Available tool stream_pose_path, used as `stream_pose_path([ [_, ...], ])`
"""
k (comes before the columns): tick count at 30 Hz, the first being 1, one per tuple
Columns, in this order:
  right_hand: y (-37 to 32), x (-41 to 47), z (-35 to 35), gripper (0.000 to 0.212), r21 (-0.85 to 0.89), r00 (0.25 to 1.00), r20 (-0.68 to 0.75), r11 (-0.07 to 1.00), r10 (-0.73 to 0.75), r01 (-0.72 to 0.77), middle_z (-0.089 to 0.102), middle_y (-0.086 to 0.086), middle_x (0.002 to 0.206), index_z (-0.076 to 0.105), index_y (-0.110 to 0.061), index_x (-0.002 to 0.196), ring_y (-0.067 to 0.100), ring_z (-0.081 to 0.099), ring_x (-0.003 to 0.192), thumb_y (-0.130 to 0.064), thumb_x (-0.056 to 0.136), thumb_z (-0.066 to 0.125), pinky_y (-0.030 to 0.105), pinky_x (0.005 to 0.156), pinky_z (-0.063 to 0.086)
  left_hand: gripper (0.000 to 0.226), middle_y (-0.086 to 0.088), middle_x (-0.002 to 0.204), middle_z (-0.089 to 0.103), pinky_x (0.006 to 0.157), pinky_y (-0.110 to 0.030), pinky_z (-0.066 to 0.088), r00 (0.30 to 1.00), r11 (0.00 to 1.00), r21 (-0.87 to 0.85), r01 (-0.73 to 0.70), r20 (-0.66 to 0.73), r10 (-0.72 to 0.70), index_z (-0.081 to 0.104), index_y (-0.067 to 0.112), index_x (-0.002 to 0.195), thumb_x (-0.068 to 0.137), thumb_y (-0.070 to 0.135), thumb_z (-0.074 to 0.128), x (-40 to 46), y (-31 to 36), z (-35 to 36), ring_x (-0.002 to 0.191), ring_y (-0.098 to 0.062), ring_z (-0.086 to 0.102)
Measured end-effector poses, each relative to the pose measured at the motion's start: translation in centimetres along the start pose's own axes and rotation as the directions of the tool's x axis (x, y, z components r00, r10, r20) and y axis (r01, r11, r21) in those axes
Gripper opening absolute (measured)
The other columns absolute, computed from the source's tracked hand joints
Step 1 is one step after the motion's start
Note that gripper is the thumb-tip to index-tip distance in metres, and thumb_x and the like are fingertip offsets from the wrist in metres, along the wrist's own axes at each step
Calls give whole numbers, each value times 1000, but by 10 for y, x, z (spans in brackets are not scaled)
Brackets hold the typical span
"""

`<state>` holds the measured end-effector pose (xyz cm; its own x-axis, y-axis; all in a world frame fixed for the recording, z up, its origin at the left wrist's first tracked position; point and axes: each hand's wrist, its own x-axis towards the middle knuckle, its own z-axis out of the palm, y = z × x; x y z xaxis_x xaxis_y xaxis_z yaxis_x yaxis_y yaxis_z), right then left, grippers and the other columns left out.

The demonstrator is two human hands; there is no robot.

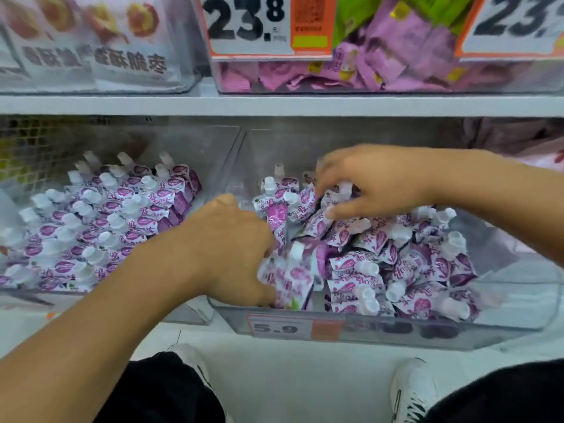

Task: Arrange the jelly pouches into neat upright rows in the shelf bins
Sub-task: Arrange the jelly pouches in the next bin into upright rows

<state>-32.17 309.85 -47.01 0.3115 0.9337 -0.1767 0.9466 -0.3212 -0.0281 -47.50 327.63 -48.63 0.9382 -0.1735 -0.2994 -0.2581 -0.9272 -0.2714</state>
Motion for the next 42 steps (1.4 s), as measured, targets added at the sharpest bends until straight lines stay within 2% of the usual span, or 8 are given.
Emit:
stream_pose_path([
  [4,-15,76,10,79,-57,987,135,993,-91,99,45,3,145,41,-24,146,23,42,132,-61,81,66,40,108,38,73,7,67,60,91,-32,34,996,999,-5,52,-76,-52,71,28,98,75,82,28,0,0,6,86,-19,54],
  [10,-20,109,39,80,-16,993,87,996,-82,84,45,-17,70,55,-35,126,17,48,82,-66,57,80,31,66,42,76,4,78,63,82,-34,28,993,988,119,103,-68,-95,67,30,103,77,87,25,11,7,15,76,-20,47],
  [22,17,38,20,5,-16,979,14,979,-203,203,65,-5,71,69,-25,83,16,61,68,-21,81,70,35,67,51,61,10,92,70,95,-38,30,999,997,72,41,14,-42,64,33,107,86,78,29,16,8,11,85,-16,61],
  [25,21,7,32,12,-40,996,34,996,-80,81,68,-7,80,70,-25,79,14,63,80,-14,80,66,20,87,43,56,12,81,66,91,-36,31,997,995,75,67,39,-71,66,29,96,85,76,39,20,9,10,77,-16,59],
  [29,8,-10,12,15,124,998,5,990,65,-66,68,-15,83,72,-24,91,-2,60,76,-16,86,61,17,78,48,54,11,77,63,79,-34,26,991,990,36,133,-19,-132,68,27,94,80,76,50,20,15,10,72,-15,56],
  [32,-17,21,1,35,56,996,-60,996,-66,69,65,-5,110,64,-26,116,15,61,97,-34,82,64,37,88,50,47,11,80,63,73,-32,29,986,979,-134,154,-41,-161,65,32,102,76,72,61,19,15,5,76,-17,52],
  [37,-46,67,31,77,80,870,475,991,-134,108,56,-11,127,47,-43,124,18,54,114,-57,59,86,42,99,46,36,14,73,54,75,-31,40,989,966,-231,114,-68,-133,61,32,85,70,61,75,-4,5,5,86,-16,48],
  [42,-47,65,39,83,-190,921,359,955,-149,229,60,-8,109,44,-38,127,24,59,94,-69,56,74,44,84,52,42,15,68,44,73,-26,32,988,985,-155,70,-125,-89,40,31,64,76,58,70,-19,3,8,91,-15,42],
])
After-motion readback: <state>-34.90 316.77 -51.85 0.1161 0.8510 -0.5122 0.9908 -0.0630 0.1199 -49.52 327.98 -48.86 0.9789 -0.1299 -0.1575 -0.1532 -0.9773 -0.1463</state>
